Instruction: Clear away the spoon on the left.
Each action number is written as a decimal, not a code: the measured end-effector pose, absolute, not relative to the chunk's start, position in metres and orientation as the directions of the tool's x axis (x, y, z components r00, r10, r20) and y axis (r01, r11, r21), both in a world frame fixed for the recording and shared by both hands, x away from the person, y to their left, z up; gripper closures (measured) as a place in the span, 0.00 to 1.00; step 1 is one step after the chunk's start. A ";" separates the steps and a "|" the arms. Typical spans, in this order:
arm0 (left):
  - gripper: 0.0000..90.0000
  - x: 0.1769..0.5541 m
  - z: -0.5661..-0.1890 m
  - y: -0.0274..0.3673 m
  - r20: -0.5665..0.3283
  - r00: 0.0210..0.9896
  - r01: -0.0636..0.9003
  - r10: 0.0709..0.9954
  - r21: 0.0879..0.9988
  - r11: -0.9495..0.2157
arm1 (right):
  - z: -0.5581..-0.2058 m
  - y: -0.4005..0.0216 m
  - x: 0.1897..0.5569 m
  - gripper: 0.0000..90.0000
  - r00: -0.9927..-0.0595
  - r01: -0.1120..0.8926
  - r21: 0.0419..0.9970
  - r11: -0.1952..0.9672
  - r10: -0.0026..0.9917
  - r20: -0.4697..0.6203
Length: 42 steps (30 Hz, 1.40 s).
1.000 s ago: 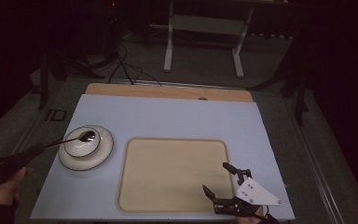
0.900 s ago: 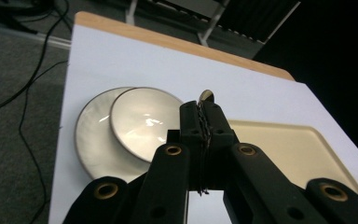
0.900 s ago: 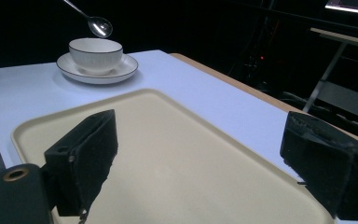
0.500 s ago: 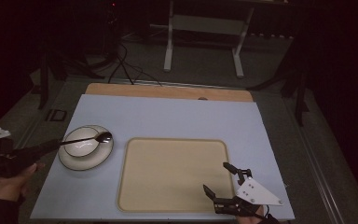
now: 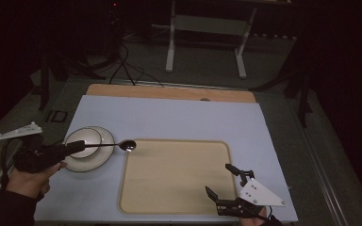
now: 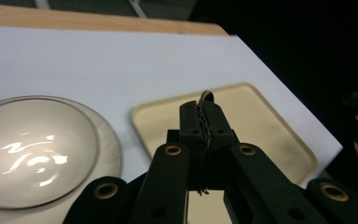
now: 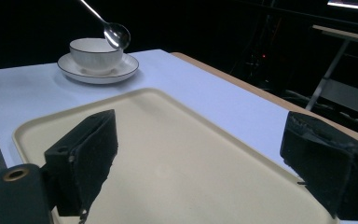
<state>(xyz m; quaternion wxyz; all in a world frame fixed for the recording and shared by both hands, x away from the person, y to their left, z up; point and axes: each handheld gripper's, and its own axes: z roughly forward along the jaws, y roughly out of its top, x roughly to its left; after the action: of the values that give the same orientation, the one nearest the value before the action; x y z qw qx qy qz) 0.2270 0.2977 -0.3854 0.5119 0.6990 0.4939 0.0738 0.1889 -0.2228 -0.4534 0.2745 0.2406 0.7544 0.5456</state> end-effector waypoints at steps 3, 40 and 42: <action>0.99 0.232 -0.386 0.288 -0.396 0.527 0.622 0.752 0.782 -0.024 | -0.453 -0.223 0.189 0.12 -0.735 0.063 0.955 0.290 0.661 -0.152; 0.99 0.266 -0.384 0.216 -0.308 0.755 0.586 0.579 0.712 -0.386 | -0.454 -0.223 0.189 0.12 -0.739 0.062 0.952 0.300 0.655 -0.158; 0.99 0.269 -0.385 0.210 -0.308 0.772 0.582 0.556 0.695 -0.422 | -0.454 -0.223 0.189 0.12 -0.739 0.064 0.951 0.303 0.654 -0.159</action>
<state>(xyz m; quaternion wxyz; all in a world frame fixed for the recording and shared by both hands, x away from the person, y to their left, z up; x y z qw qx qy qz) 0.2695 0.2100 -0.3854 0.4184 0.8431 0.3376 -0.0154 0.1890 -0.2228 -0.4538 0.2730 0.2364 0.7596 0.5410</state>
